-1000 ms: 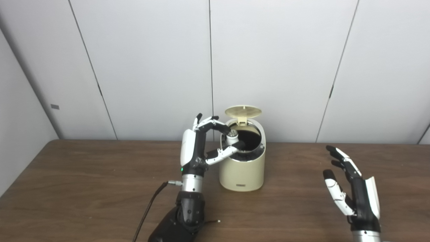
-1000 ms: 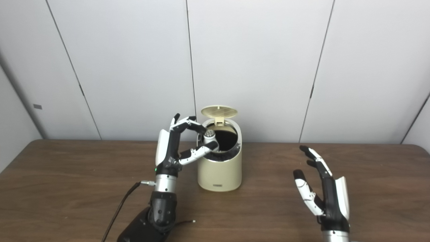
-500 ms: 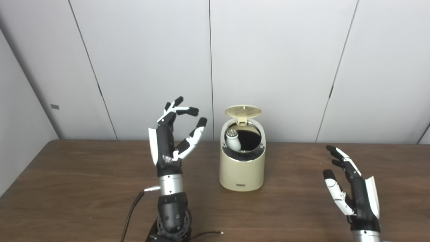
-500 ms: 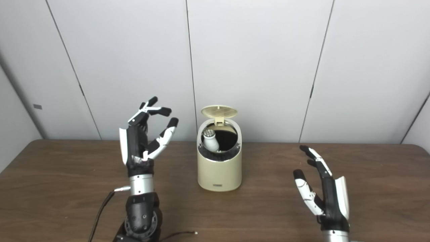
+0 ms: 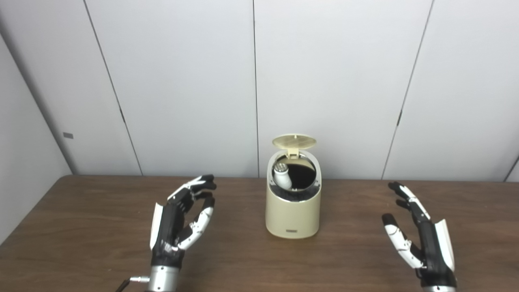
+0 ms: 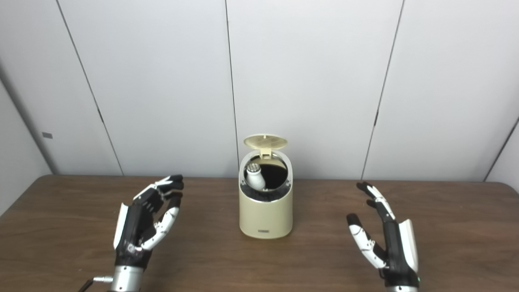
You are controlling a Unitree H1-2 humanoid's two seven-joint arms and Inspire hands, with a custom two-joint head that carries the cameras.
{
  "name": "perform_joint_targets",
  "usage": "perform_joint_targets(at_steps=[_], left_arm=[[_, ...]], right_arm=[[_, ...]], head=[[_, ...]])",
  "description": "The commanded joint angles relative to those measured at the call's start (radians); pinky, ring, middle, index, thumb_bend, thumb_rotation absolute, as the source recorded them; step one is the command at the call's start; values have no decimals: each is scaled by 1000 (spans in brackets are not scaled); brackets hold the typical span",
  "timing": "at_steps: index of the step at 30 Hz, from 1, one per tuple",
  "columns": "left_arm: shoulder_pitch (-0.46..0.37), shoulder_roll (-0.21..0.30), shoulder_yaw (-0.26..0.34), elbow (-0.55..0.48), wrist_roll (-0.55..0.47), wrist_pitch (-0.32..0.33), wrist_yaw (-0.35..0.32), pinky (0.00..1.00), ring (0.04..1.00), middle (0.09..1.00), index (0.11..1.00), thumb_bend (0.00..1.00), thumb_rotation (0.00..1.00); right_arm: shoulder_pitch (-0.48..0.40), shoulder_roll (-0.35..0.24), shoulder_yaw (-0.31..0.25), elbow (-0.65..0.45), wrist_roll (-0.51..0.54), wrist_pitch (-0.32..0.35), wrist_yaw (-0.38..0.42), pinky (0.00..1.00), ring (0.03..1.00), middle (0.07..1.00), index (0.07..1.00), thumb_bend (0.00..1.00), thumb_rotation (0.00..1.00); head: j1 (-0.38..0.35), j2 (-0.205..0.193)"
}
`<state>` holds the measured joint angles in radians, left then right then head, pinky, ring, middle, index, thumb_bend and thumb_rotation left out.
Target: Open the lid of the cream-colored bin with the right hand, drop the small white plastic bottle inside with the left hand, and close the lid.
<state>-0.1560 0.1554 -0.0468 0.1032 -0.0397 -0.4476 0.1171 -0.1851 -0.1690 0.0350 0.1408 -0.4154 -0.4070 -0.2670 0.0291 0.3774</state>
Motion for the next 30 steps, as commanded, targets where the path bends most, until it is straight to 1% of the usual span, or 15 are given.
perform_joint_targets(at_steps=[1,3,4,5,6,9,11,14,17,20,24,28,30], left_arm=[[-14,0,14,-8,-7,-22,-43,731,818,820,785,331,849],[9,-4,25,-2,-4,-22,-64,730,824,824,791,351,881],[18,-6,30,1,-3,-22,-76,731,827,826,793,356,889],[23,-10,35,3,-3,-22,-86,736,828,829,798,345,892],[25,-15,40,4,-2,-22,-95,746,831,832,802,316,894],[34,-29,56,5,4,-22,-107,762,836,838,808,299,891],[39,-33,62,9,21,-22,-102,775,841,845,816,298,900],[43,-41,70,11,33,-22,-96,800,851,858,833,285,922],[45,-50,75,8,37,-22,-92,817,860,866,843,288,924],[46,-53,76,3,47,-22,-88,823,862,868,848,287,940],[41,-56,79,5,54,-22,-81,816,854,862,845,283,940],[39,-55,79,8,63,-22,-74,802,847,858,843,274,940],[37,-55,80,9,63,-22,-72,796,842,854,838,276,924]], right_arm=[[0,5,24,-29,-23,0,24,846,914,930,899,390,812],[-16,-8,36,-80,-42,41,61,877,944,961,941,504,837],[-30,-17,44,-111,-61,66,83,887,954,971,954,543,851],[-49,-26,52,-138,-78,87,104,896,966,984,970,575,872],[-62,-31,56,-156,-90,101,119,907,978,994,981,595,873],[-119,-41,67,-201,-115,148,171,926,994,1000,994,640,864],[-178,-49,78,-230,-145,187,213,948,999,1000,999,663,864],[-246,-52,90,-264,-193,252,257,980,1000,1000,1000,706,900],[-322,-50,110,-279,-249,307,288,982,1000,993,968,741,977],[-369,-49,127,-275,-274,326,304,987,1000,986,953,771,998],[-436,-45,153,-260,-308,353,334,999,1000,986,949,815,986],[-484,-37,183,-260,-351,400,378,1000,1000,999,967,846,989],[-506,-36,202,-254,-375,416,396,1000,1000,1000,971,866,998]], head=[[-2,0],[-6,-3],[-10,-4],[-10,-4],[-10,-4],[-20,-6],[-24,-1],[-31,0],[-33,3],[-34,5],[-36,6],[-35,7],[-35,7]])
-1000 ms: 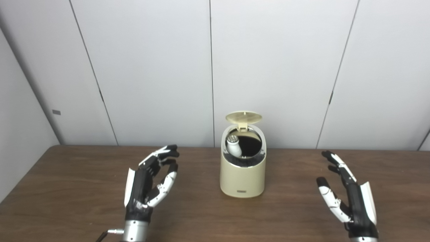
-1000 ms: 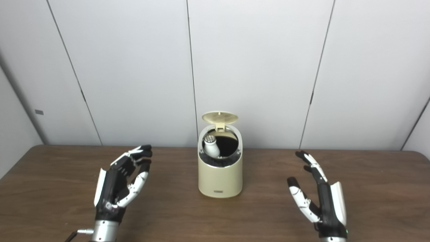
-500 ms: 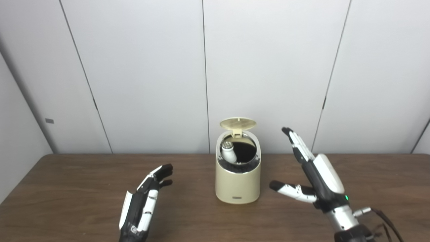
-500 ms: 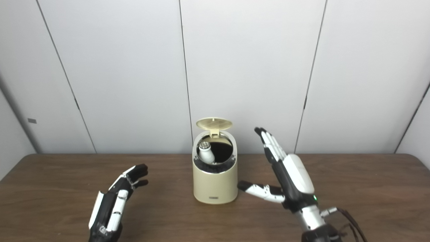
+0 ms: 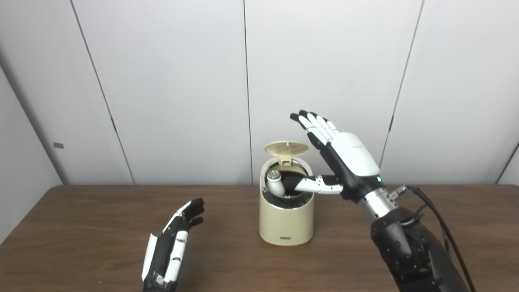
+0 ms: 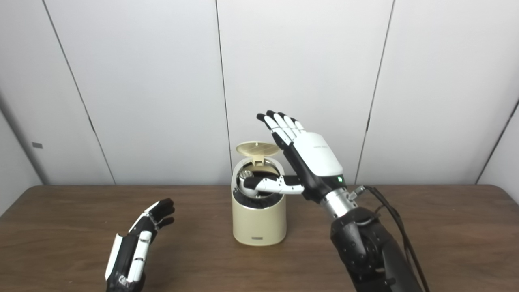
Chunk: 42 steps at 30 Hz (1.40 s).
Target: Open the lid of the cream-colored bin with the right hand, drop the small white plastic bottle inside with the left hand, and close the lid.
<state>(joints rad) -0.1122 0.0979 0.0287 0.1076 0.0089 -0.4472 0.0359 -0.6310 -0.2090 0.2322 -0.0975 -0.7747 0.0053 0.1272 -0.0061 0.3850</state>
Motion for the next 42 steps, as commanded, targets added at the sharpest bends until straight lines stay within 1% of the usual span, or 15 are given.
perform_joint_targets(at_steps=[1,4,5,10,13,17,22,26,30,33,37,42], left_arm=[[-7,2,4,5,14,-22,10,796,842,854,837,280,917],[-10,2,2,7,15,-22,12,795,842,854,836,287,899],[-12,2,2,9,17,-22,13,795,842,856,836,299,880],[-17,6,0,17,26,-22,23,796,848,862,837,315,843],[-17,7,-2,18,32,-22,28,796,848,861,836,316,834],[-16,5,-2,15,37,-22,34,790,845,859,834,332,822],[-16,7,-7,15,34,-22,37,793,847,859,836,323,824],[-16,7,-7,15,26,-22,34,795,845,857,834,319,811],[-14,7,-6,13,27,-22,34,791,844,856,829,326,807],[-13,8,-7,12,30,-22,34,793,845,855,830,330,811],[-12,11,-7,11,29,-22,32,792,842,852,828,338,824],[-11,11,-4,11,22,-22,29,788,843,854,829,332,805]], right_arm=[[-74,3,16,-9,-28,12,15,1000,1000,997,965,875,1000],[-114,-8,47,6,-69,49,72,1000,1000,972,938,902,1000],[-126,-13,56,8,-84,63,93,1000,1000,951,920,917,1000],[-171,-19,90,11,-157,128,177,1000,1000,898,868,961,1000],[-181,-14,101,35,-183,136,177,1000,994,870,847,970,1000],[-188,-12,108,69,-190,132,162,1000,984,865,842,971,1000],[-186,-13,106,86,-193,147,153,1000,989,896,861,971,1000],[-183,-14,104,89,-207,161,146,1000,999,946,906,969,1000],[-178,-15,99,88,-227,175,131,1000,1000,968,915,966,1000],[-173,-18,97,74,-242,201,144,999,1000,984,908,958,1000],[-166,-24,96,49,-254,241,179,1000,1000,986,903,944,1000],[-152,-30,95,27,-258,267,196,999,1000,963,895,927,999]], head=[[0,0],[3,0],[4,-1],[4,-1],[4,-4],[7,-4],[6,-5],[5,-5],[2,-4],[0,-3],[0,-3],[-7,1]])
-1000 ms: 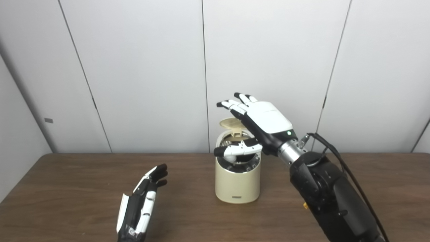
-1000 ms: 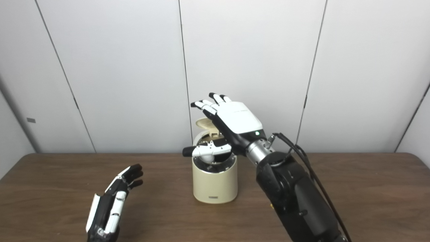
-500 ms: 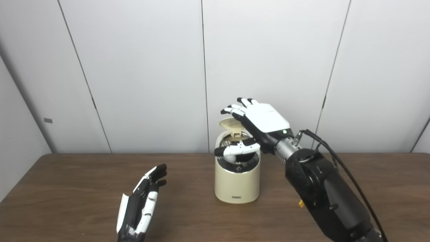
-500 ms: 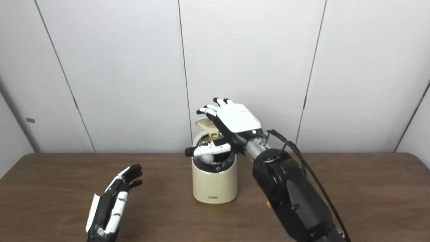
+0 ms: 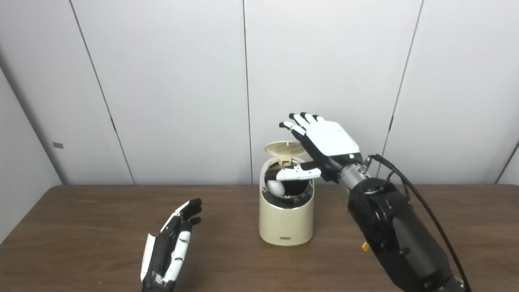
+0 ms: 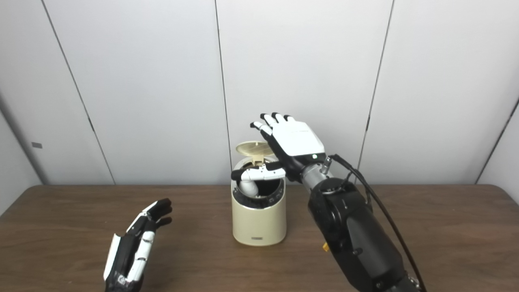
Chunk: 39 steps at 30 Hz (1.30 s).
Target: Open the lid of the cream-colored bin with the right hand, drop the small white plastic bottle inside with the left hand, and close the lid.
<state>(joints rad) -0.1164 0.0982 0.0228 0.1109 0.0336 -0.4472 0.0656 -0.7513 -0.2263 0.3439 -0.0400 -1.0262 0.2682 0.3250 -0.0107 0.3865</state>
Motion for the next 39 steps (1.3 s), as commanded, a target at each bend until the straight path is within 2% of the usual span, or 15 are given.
perform_joint_targets(at_steps=[1,5,11,23,35,39], left_arm=[[-7,12,1,7,1,-23,0,790,844,856,831,330,805],[-6,11,1,6,2,-23,0,792,843,855,831,339,818],[-5,6,3,-3,-7,-23,-4,788,842,856,830,318,813],[2,4,-1,-15,4,-23,2,792,845,855,828,320,798],[2,7,-2,-10,6,-23,-6,787,845,858,833,345,792],[5,2,-3,-19,-1,-22,-9,787,848,861,832,347,780]], right_arm=[[-27,-15,-17,-34,-7,6,-4,999,1000,957,892,926,997],[-6,-23,-23,-43,3,-7,-25,991,985,925,866,929,993],[20,-30,-26,-84,1,-5,-9,997,989,917,842,912,999],[43,-36,-30,-105,-2,-10,-14,955,973,910,685,894,967],[71,-38,-42,-111,22,-39,-49,960,979,910,645,927,991],[86,-42,-50,-113,30,-42,-50,951,972,901,635,900,961]], head=[[-2,-1],[-4,6],[-2,13],[1,30],[-2,44],[-1,54]])
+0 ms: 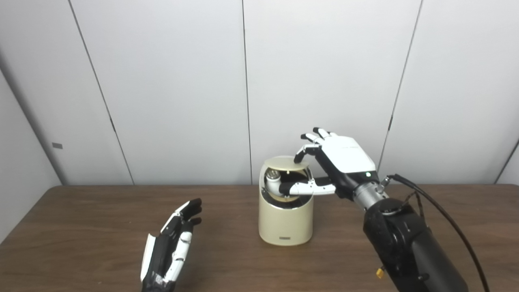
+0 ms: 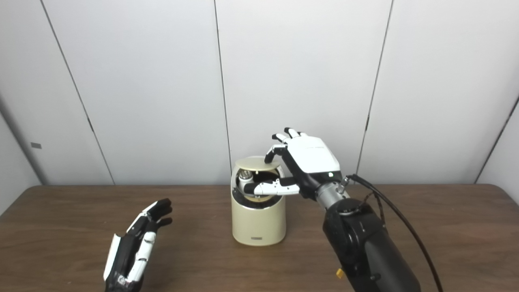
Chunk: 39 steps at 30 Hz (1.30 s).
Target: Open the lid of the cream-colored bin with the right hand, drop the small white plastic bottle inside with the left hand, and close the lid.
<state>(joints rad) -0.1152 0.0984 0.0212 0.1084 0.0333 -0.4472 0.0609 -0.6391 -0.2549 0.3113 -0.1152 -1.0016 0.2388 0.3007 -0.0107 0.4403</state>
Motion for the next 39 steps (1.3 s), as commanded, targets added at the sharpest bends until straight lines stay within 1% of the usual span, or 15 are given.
perform_joint_targets(at_steps=[1,4,6,14,21,24,33,39], left_arm=[[5,1,-1,-19,-1,-22,-5,788,848,861,832,347,779],[10,-2,-2,-29,1,-22,-6,793,853,865,837,340,790],[14,-4,-1,-36,1,-22,-7,798,859,869,840,359,804],[20,-5,0,-48,11,-22,-7,800,858,866,837,365,784],[20,-12,3,-45,28,-22,-2,801,855,862,832,373,797],[21,-16,4,-44,9,-21,-10,808,859,865,834,385,781],[23,-21,5,-50,21,-21,-9,803,860,867,840,361,777],[22,-22,6,-47,18,-21,-9,804,860,867,839,368,770]], right_arm=[[-24,-14,-19,-41,4,-11,-21,950,972,900,634,897,959],[-9,-15,-24,-53,14,-3,-4,976,982,906,640,885,937],[2,-15,-24,-57,15,-2,0,980,979,907,643,880,919],[33,-10,-11,-65,4,5,25,1000,984,914,658,878,936],[45,-11,-2,-71,11,-2,34,1000,995,925,669,886,946],[46,-9,0,-72,10,-5,35,1000,994,925,671,894,959],[45,-4,6,-70,5,-2,44,988,995,933,693,900,956],[47,0,11,-68,10,-10,37,986,999,938,701,905,955]], head=[[2,4],[6,12],[8,17],[11,32],[13,32],[15,32],[18,31],[18,30]])
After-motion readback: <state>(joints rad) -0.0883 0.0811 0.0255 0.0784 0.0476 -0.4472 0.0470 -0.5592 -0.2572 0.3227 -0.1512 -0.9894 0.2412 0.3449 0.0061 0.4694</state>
